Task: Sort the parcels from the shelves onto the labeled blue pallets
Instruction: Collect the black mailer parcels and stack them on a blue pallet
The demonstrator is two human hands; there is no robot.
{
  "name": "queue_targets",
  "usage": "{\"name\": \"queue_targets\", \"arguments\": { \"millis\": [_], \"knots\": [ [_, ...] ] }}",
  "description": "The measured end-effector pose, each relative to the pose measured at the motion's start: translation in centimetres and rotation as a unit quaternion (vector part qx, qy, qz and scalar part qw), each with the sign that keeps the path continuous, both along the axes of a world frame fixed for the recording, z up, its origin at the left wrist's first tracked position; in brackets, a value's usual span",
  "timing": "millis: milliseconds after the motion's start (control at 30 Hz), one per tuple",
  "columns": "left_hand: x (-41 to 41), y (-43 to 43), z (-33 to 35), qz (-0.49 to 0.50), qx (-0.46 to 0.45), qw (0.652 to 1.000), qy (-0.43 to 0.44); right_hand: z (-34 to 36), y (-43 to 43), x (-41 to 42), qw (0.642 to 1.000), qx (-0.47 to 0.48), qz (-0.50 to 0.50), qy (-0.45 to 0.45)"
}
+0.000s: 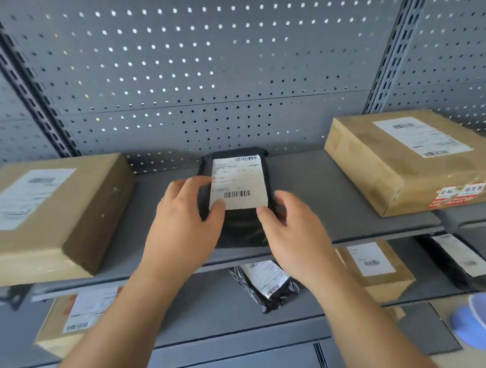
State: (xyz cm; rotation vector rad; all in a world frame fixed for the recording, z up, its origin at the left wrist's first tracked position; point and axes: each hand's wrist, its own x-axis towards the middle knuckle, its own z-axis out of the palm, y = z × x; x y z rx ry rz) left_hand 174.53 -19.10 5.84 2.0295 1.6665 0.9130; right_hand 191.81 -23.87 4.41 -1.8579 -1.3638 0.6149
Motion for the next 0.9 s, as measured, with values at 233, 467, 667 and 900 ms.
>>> {"name": "queue_targets", "arguments": {
  "millis": [233, 467, 667, 900],
  "knots": [
    [0.6, 0.8, -0.4, 0.037, -0.125, 0.990, -0.045, 0.3, 1.7, 0.6, 0.998, -0.022, 0.050, 0.030],
    [0.9, 1.4, -0.6, 0.033, -0.216, 0.965, -0.143, 0.7, 2.0, 0.9, 0.992, -0.036, 0.056, 0.108],
    [1.5, 1.6, -0.7, 0.039, -0.235, 0.949, -0.206, 1.0, 1.9, 1.5, 0.982, -0.049, 0.059, 0.170],
    [3.0, 0.4, 0.1, 0.039, -0.213, 0.931, -0.293, 1.8, 1.8, 2.6, 0.976, 0.001, 0.047, 0.214]
  ]
}}
